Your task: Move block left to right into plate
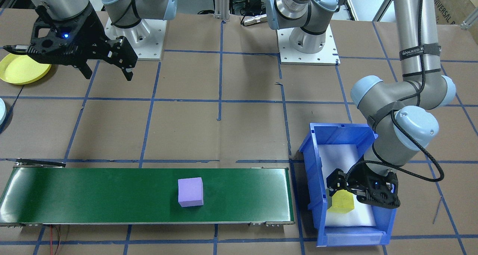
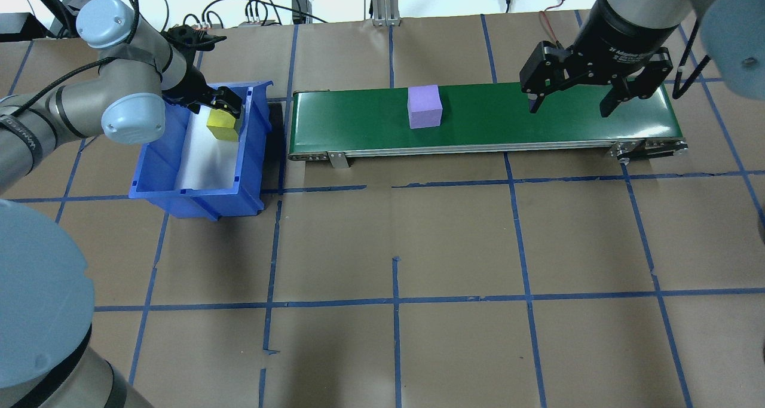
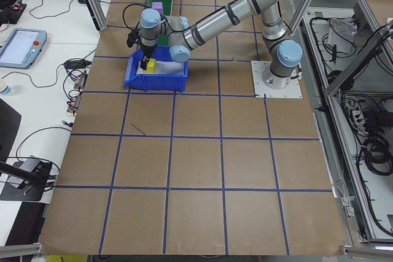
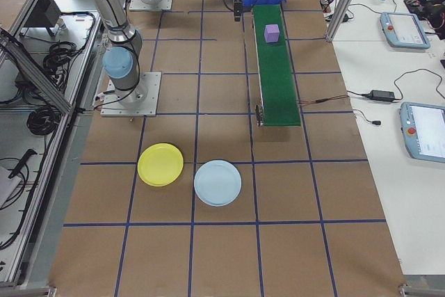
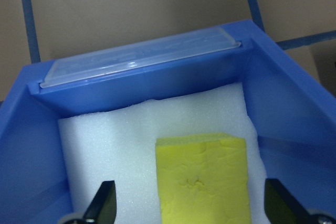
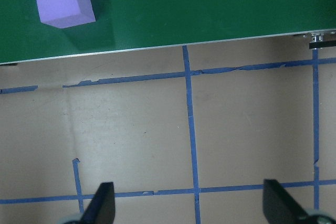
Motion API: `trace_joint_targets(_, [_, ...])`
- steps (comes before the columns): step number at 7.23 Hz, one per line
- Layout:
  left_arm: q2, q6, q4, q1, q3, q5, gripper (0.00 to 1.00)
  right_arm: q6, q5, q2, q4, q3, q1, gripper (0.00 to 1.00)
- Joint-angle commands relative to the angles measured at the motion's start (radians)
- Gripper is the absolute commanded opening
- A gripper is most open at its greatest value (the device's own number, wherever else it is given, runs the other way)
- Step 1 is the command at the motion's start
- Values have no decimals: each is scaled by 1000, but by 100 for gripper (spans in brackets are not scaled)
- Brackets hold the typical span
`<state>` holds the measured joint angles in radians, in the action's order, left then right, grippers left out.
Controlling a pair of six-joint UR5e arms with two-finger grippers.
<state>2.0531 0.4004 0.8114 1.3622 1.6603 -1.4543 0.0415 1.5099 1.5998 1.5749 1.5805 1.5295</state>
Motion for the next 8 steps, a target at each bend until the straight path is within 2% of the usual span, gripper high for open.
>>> trace_joint_targets(1, [1, 0, 2, -2, 1, 0, 100, -107, 74, -77, -15, 6, -66, 100])
trace_joint_targets(2, [1, 0, 2, -6, 1, 0, 100, -127, 75, -148, 8, -5, -106, 100])
trace_joint_targets(4, [2, 0, 2, -11, 3, 18, 100, -240, 73, -237, 219, -4, -134, 100])
trace_joint_targets(5, [4, 0, 2, -11, 6, 22, 100, -241, 70, -274, 279, -8, -137, 100])
trace_joint_targets(7, [4, -5, 2, -11, 15, 41, 100, -251, 12, -291, 318, -10, -140, 100])
trace_joint_targets(8, [4, -5, 6, -11, 21, 41, 100, -273, 13, -288, 318, 4, -140, 100])
